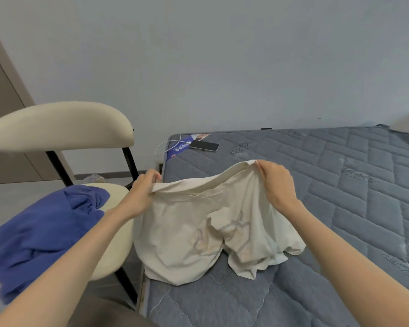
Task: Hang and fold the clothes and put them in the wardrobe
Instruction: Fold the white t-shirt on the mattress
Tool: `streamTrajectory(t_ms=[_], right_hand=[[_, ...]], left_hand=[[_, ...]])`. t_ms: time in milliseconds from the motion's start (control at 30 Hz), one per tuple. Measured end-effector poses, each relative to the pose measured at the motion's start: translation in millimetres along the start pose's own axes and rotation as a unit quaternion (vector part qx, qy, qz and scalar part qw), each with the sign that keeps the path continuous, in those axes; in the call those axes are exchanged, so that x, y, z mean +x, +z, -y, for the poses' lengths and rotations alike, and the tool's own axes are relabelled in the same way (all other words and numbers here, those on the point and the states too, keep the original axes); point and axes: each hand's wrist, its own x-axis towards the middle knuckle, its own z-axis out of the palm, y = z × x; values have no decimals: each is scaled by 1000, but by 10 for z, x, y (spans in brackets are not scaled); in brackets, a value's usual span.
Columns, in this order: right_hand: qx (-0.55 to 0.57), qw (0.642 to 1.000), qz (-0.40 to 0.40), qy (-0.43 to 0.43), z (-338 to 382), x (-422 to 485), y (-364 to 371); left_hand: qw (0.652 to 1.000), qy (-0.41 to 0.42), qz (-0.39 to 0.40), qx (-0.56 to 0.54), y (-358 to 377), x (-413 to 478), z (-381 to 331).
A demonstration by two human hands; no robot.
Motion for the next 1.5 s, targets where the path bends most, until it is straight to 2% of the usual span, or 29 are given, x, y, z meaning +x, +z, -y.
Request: streamTrajectory(t_ms=[133,233,300,400,433,467,533,600,700,800,933,1033,1133,1233,1300,1367,1500], right_hand=[[175,982,-32,64,186,182,-215],[250,965,-19,77,410,295,-417],[264,962,13,70,552,362,-577],[237,969,46,44,703,446,-763],[229,971,50,38,751,463,-815],[226,972,48,34,800,474,-862],[237,970,30,33,909,494,-953],[260,965,-8,31,1058,511,-1076],[274,959,-65,15,1323,561,-1279],[267,959,-97,7,1547,624,-1439],[256,959,-121,-4,1730,660,-1537],[221,967,-125,-29,1790,628,-1560],[77,987,-115,-82,1744,607,-1563],[-36,993,-35,-107,1648,564,-1535],[-78,990,13,-114,1572,527,-1519],[-120,986,24,-114,1520,528,-1537],[-139,983,-53,-111,1613,638,-1783]], left_hand=[[991,-35,-105,-81,-291,-43,-42],[984,-58,-126,-109,-527,-71,-146],[974,-89,-116,-173,-678,-89,-244],[939,-125,-98,-306,-893,-136,-401],[936,-118,-102,-316,-947,-150,-420],[942,-104,-106,-301,-1014,-201,-447],[983,-37,-86,-155,-1120,-320,-408],[994,42,-99,-32,-1150,-399,-299],[977,96,-186,-38,-1168,-481,-238],[963,117,-235,-57,-1243,-531,-236],[947,74,-295,-106,-1322,-635,-222],[937,18,-319,-142,-1396,-656,-169],[925,-38,-318,-205,-1494,-625,-125],[904,-69,-322,-271,-1631,-552,-184],[901,-62,-343,-258,-1752,-493,-277],[905,-43,-371,-203,-1887,-448,-381],[897,-25,-429,-106,-2243,-418,-702]])
